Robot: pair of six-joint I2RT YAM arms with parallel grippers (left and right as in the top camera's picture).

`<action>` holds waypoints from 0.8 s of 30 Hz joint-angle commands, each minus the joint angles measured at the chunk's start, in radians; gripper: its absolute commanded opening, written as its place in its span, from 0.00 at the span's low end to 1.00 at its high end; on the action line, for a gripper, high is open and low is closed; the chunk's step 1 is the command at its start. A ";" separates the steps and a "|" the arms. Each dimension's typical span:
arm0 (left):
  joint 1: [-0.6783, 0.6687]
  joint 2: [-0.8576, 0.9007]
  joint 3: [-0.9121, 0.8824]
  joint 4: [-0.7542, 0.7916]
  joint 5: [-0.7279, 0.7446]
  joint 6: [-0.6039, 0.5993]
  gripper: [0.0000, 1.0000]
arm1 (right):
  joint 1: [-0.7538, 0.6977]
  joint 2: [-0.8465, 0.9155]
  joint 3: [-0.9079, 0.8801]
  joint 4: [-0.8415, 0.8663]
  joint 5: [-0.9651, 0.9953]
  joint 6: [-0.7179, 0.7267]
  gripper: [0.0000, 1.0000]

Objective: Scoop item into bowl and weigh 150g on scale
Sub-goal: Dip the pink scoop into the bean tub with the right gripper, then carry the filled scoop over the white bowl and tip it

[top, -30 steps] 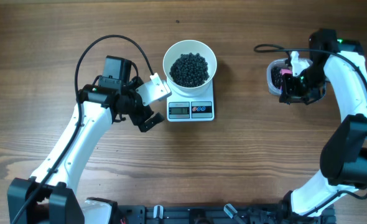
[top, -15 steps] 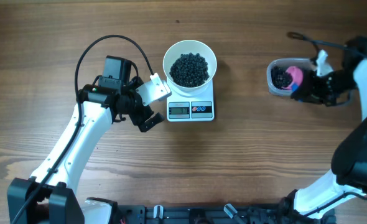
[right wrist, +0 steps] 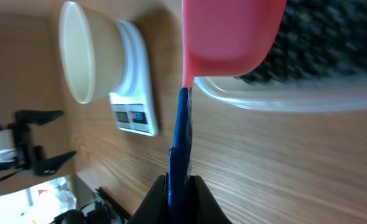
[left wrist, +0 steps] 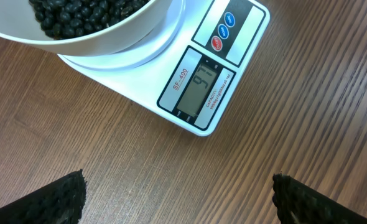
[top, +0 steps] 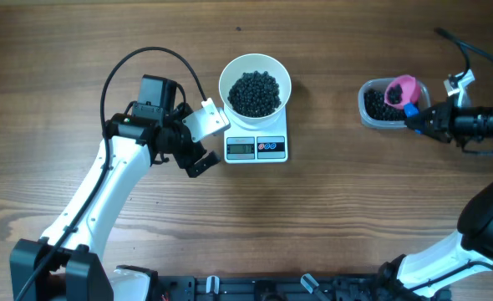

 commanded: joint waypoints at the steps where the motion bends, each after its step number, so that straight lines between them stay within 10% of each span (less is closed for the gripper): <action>1: 0.004 0.006 0.003 0.003 0.023 0.012 1.00 | 0.048 -0.003 -0.005 -0.003 -0.157 -0.058 0.04; 16: 0.004 0.006 0.003 0.003 0.023 0.012 1.00 | 0.473 -0.003 0.109 0.204 -0.241 0.219 0.04; 24: 0.004 0.006 0.003 0.003 0.023 0.012 1.00 | 0.761 -0.003 0.290 0.244 0.224 0.352 0.04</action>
